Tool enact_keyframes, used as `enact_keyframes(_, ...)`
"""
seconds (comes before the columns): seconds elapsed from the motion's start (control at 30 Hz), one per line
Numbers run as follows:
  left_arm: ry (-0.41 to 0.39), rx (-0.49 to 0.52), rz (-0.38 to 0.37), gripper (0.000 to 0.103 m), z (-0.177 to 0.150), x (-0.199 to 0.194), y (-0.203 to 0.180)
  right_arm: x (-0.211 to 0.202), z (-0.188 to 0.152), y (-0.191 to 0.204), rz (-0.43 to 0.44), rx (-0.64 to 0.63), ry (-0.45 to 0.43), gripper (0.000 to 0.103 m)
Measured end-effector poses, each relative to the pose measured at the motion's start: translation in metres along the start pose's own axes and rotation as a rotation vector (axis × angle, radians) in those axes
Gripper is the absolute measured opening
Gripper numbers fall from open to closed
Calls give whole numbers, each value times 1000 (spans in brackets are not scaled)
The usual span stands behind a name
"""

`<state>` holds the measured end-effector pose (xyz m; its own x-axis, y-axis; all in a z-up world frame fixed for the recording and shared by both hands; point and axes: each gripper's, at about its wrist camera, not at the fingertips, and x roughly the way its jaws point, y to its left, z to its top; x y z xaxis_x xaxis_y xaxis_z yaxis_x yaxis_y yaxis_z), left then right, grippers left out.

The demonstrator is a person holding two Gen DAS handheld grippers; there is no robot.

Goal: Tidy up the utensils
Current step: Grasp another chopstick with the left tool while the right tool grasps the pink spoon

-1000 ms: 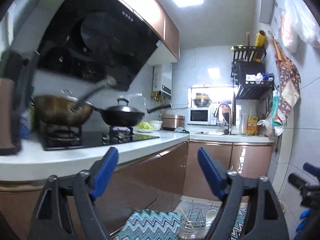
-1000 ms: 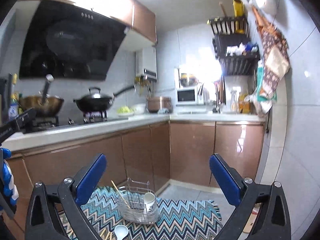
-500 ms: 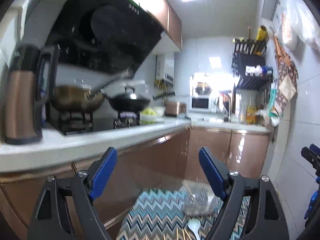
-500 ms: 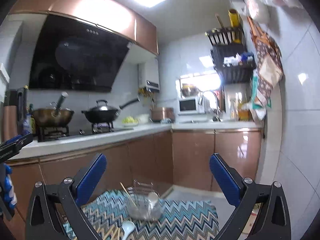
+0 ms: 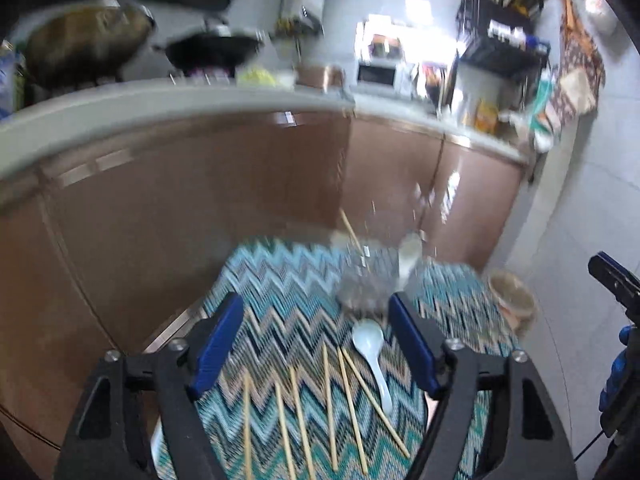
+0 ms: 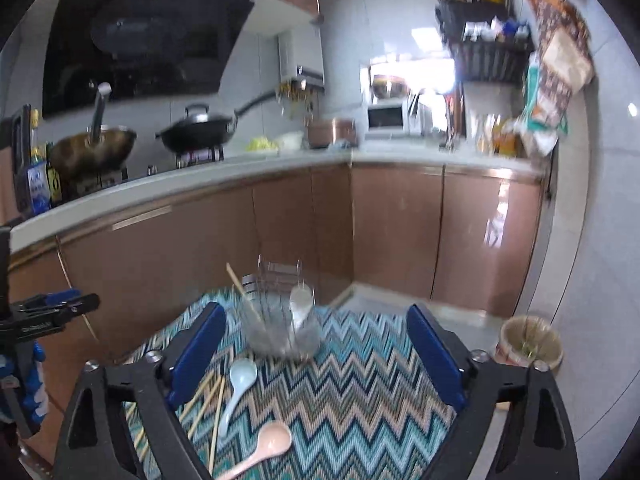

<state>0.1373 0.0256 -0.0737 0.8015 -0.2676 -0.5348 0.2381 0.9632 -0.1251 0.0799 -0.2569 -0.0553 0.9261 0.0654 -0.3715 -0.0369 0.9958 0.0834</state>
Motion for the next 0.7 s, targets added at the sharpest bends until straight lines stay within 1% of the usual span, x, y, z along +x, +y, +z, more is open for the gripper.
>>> enact_keyframes(0.07,69,-6,-23,61,-8,22,-1,12,-10,-7,29,23,54,76)
enact_keyframes(0.1,93,-10,-32,60,-10,31,-1,22,-18,-12,57,42,94,73)
enact_keyframes(0.17,175,-17,-60,52,-18,57,-1,36,-30,-19,84,64,153,65)
enact_keyframes(0.23,245,-30,-78,45,-26,81,0,50,-43,-24,104,75,208,60)
enact_keyframes(0.3,328,-55,-106,41,-34,108,1,66,-56,-29,152,103,267,57)
enact_keyframes(0.37,395,-71,-132,32,-42,130,3,79,-68,-32,181,118,317,52)
enact_keyframes(0.4,424,-82,-150,31,-46,139,4,85,-73,-33,193,125,341,51)
enact_keyframes(0.47,470,-104,-187,24,-50,152,4,102,-87,-35,228,144,403,47)
enact_keyframes(0.57,537,-121,-236,19,-53,174,0,119,-107,-35,262,162,471,41)
enact_keyframes(0.63,573,-120,-246,16,-53,186,-4,128,-117,-36,290,175,508,37)
enact_keyframes(0.7,607,-108,-236,14,-53,198,-8,136,-125,-37,319,186,539,35)
